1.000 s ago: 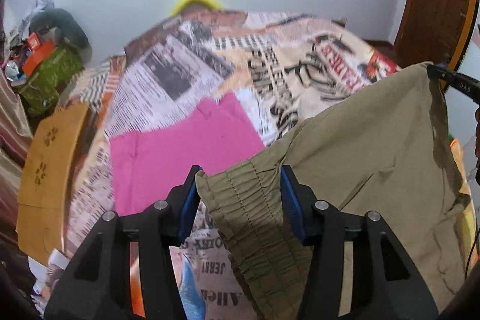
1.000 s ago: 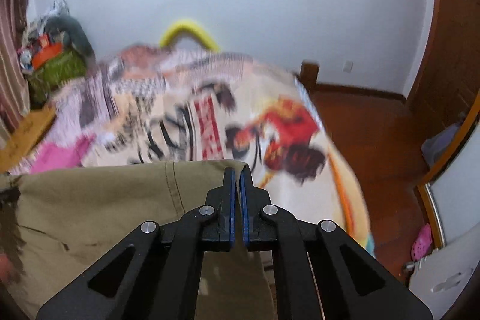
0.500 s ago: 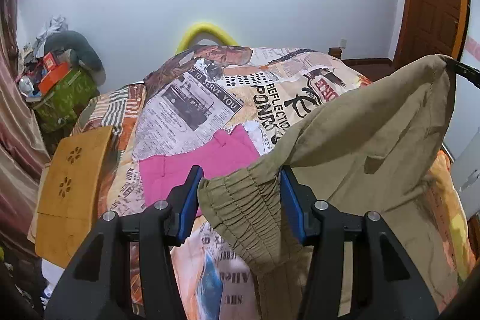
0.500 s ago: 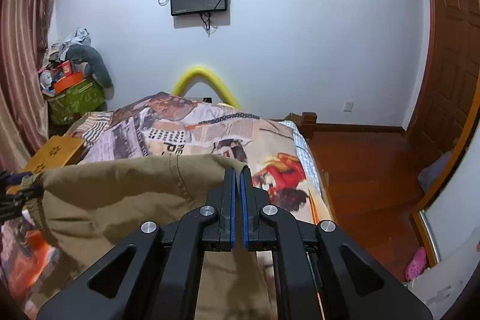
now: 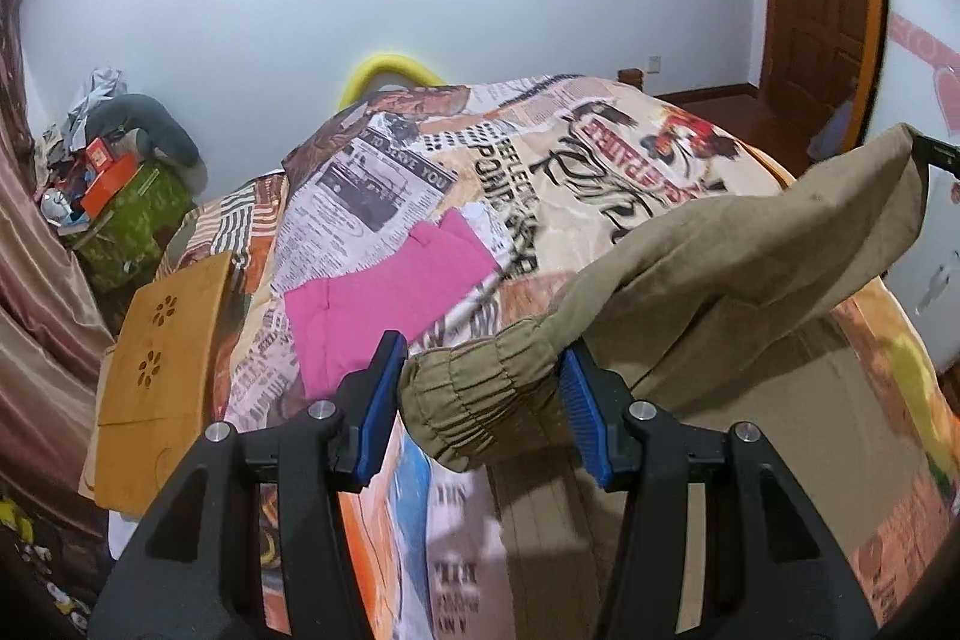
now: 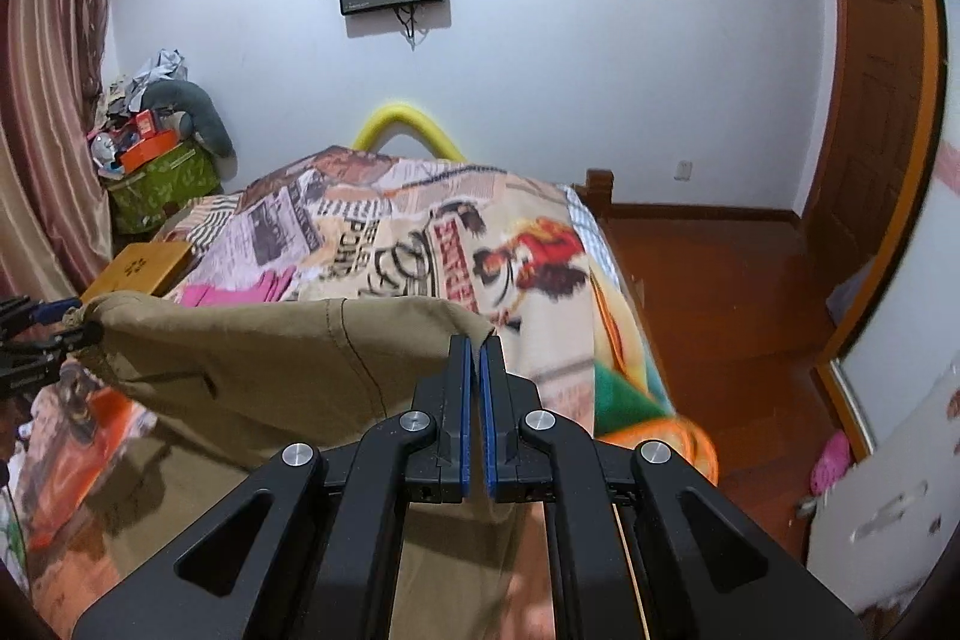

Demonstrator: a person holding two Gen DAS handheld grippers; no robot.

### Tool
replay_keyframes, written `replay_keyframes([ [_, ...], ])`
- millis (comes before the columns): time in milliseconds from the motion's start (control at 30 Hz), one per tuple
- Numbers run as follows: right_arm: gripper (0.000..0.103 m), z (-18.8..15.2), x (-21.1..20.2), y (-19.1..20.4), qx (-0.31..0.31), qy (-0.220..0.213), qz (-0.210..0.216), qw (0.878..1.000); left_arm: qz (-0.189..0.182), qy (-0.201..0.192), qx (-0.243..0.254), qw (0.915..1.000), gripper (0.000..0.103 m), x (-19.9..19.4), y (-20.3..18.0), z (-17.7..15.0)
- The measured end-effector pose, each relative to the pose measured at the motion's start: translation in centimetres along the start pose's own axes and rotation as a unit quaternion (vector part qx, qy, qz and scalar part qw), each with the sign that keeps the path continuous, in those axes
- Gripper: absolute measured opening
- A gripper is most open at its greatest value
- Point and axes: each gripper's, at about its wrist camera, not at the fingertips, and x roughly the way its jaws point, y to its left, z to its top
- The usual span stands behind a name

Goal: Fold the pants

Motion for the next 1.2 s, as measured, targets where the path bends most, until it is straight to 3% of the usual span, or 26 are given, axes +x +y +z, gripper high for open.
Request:
replay_keyframes([
  [267,0.003,-5.3,-3.0,0.5,0.009,0.027,-0.002,1.0,-0.01,0.024,0.033,0.9991,0.052,-2.0,-2.1,-5.7],
  [433,0.003,-9.5,-3.8,0.6,0.024,0.058,-0.006,0.998,-0.032,0.053,0.02,0.9979,0.052,-2.0,-2.7,-9.0],
  [633,0.003,-14.2,-3.7,0.6,0.043,0.108,-0.008,0.993,-0.034,0.074,0.021,0.9965,0.052,-1.9,-3.3,-11.9],
  [833,0.003,-17.3,-3.9,0.5,0.058,0.147,-0.017,0.987,-0.038,0.089,0.018,0.9951,0.052,-2.2,-3.1,-13.7],
  [967,0.003,-18.3,-5.1,0.2,0.075,0.147,-0.011,0.986,-0.033,0.085,0.021,0.9956,0.052,-3.2,-2.8,-14.4],
  [1200,0.003,-18.0,-6.5,0.5,0.073,0.137,-0.017,0.988,-0.046,0.046,0.024,0.9976,0.052,-6.3,-2.8,-12.4],
])
